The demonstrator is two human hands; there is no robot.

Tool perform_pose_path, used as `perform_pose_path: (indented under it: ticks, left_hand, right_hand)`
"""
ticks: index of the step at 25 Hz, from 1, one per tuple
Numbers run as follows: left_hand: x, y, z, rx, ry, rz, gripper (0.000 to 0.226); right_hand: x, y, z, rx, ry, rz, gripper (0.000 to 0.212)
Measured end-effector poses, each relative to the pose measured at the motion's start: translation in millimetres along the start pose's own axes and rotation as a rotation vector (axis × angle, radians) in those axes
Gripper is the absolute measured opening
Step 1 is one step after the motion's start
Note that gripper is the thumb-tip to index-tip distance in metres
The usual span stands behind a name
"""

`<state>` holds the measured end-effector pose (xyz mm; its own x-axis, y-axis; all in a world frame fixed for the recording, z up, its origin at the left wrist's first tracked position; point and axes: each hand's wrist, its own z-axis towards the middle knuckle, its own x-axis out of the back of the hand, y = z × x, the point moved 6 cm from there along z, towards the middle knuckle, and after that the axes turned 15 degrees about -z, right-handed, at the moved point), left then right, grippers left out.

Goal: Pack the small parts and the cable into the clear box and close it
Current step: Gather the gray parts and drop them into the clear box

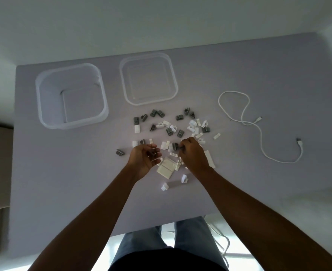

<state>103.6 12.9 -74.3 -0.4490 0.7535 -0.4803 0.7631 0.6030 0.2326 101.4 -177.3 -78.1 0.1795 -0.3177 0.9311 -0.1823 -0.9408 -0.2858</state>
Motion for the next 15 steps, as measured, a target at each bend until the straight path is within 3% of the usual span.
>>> perform_pose_path:
  ticks: [3,6,8,11,15]
  left_hand:
    - [8,11,6,-0.093,0.144,0.264,0.02]
    - [15,40,-1,-0.517,0.38,0.883,0.02]
    - [8,49,-10,-0.664,0.398,1.035,0.03]
    - [0,50,-3,-0.685,0.36,1.196,0.037]
    - [-4,51,11,-0.715,0.336,1.364,0.019]
  right_hand:
    - [-2,-1,-4,0.032,0.008,0.004,0.031]
    - [-4,-10,-7,0.082,0.026,0.022,0.044]
    - [-5,-16,-6,0.089,0.048,-0.011,0.041]
    - [-13,-17,-6,0.089,0.084,-0.082,0.026]
    - [-20,-11,-7,0.06,0.061,-0.013,0.026]
